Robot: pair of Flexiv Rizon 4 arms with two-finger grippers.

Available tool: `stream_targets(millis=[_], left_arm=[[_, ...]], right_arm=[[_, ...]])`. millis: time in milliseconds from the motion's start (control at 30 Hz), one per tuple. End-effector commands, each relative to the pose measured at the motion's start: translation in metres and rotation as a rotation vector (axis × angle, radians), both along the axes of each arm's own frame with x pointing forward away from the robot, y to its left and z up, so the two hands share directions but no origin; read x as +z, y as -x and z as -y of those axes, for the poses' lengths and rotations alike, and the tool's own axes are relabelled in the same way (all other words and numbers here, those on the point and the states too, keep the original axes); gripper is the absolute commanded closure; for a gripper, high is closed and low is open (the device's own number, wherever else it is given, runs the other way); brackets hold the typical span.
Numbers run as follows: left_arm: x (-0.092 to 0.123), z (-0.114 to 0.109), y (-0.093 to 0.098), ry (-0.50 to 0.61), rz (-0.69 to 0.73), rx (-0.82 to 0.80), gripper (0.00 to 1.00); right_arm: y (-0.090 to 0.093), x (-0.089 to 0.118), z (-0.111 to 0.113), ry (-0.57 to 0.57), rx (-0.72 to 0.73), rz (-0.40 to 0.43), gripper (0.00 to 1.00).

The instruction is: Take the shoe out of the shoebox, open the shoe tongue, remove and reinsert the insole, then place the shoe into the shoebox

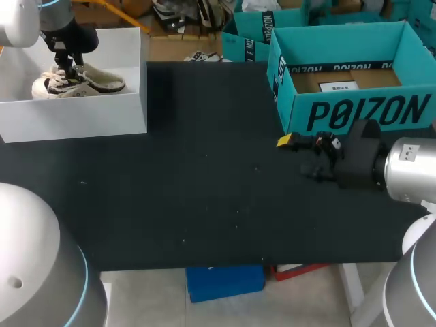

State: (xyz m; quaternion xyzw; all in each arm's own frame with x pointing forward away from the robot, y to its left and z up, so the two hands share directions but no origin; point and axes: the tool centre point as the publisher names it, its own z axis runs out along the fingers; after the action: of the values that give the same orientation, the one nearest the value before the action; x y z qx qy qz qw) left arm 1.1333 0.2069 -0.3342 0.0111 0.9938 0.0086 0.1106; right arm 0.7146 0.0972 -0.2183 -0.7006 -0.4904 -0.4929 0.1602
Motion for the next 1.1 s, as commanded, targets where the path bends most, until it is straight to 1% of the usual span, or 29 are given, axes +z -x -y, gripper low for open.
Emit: stream_targets(millis=[33, 300, 467, 567, 600, 733, 833, 867, 900, 967, 1100], left_arm=[[0.011, -0.001, 0.003, -0.004, -0.026, -0.002, 0.0], [0.036, 0.002, 0.003, -0.002, -0.095, 0.005, 0.0], [0.06, 0.012, 0.007, 0.004, -0.124, 0.025, 0.0], [0.071, 0.021, 0.014, -0.007, -0.147, 0.048, 0.0], [0.075, 0.025, 0.018, -0.022, -0.142, 0.054, 0.0], [0.086, 0.038, 0.038, -0.026, -0.11, 0.089, 0.0], [0.091, 0.045, 0.054, -0.018, -0.068, 0.134, 0.0], [0.093, 0.047, 0.062, 0.001, -0.051, 0.15, 0.0], [0.094, 0.048, 0.065, 0.003, -0.044, 0.159, 0.0], [0.097, 0.053, 0.081, 0.039, -0.027, 0.193, 0.0], [0.097, 0.066, 0.109, 0.059, -0.028, 0.213, 0.0]], right_arm=[[0.0, 0.001, 0.001, 0.0, 0.001, 0.0, 0.0], [0.0, 0.001, 0.001, 0.0, 0.001, 0.0, 0.0], [0.0, 0.001, 0.001, 0.0, 0.001, 0.0, 0.0], [0.0, 0.001, 0.001, 0.0, 0.001, 0.0, 0.0], [0.0, 0.001, 0.001, 0.0, 0.001, 0.0, 0.0], [0.0, 0.001, 0.001, 0.0, 0.001, 0.0, 0.0], [0.0, 0.001, 0.001, 0.0, 0.001, 0.0, 0.0], [0.0, 0.001, 0.001, 0.0, 0.001, 0.0, 0.0], [0.0, 0.001, 0.001, 0.0, 0.001, 0.0, 0.0], [0.0, 0.001, 0.001, 0.0, 0.001, 0.0, 0.0], [0.0, 0.001, 0.001, 0.0, 0.001, 0.0, 0.0]])
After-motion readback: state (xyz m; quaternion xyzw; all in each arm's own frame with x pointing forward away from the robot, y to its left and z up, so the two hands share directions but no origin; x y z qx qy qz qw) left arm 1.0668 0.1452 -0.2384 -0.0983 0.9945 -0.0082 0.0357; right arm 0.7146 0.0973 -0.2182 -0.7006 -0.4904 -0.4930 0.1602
